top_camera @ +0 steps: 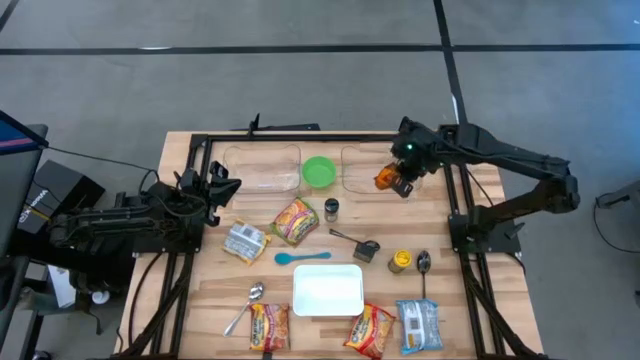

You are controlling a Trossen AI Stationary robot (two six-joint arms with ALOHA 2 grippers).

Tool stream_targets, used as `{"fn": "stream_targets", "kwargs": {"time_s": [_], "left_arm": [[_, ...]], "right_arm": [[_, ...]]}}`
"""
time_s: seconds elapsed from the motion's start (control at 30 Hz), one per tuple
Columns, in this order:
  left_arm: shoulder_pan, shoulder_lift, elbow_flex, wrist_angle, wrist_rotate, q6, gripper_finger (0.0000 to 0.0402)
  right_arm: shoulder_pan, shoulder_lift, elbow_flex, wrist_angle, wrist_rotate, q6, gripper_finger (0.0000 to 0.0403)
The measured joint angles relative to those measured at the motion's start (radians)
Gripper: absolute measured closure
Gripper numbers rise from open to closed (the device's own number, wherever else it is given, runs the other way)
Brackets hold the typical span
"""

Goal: Pick & Place Food Item
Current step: Put the orange seasoning into the right transparent bin

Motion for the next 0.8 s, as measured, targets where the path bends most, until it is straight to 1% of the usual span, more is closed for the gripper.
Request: {"fn": "stream_targets", "kwargs": {"time_s": [0.3, 0.47, 0.8], "left_arm": [[0.000, 0.001, 0.000, 0.001, -0.001, 0.000, 0.0380], [0.000, 0.001, 0.000, 0.000, -0.004, 0.000, 0.0380], [0.001, 0.001, 0.000, 0.000, -0.009, 0.000, 0.0380]], "right_arm": [[-0.118, 0.042, 0.000, 0.060, -0.007, -0.079, 0.0403], [-0.167, 0.072, 0.000, 0.074, -0.034, -0.099, 0.0403], [-0.204, 0.167, 0.000, 0.142, -0.064, -0.197, 0.0403]]}}
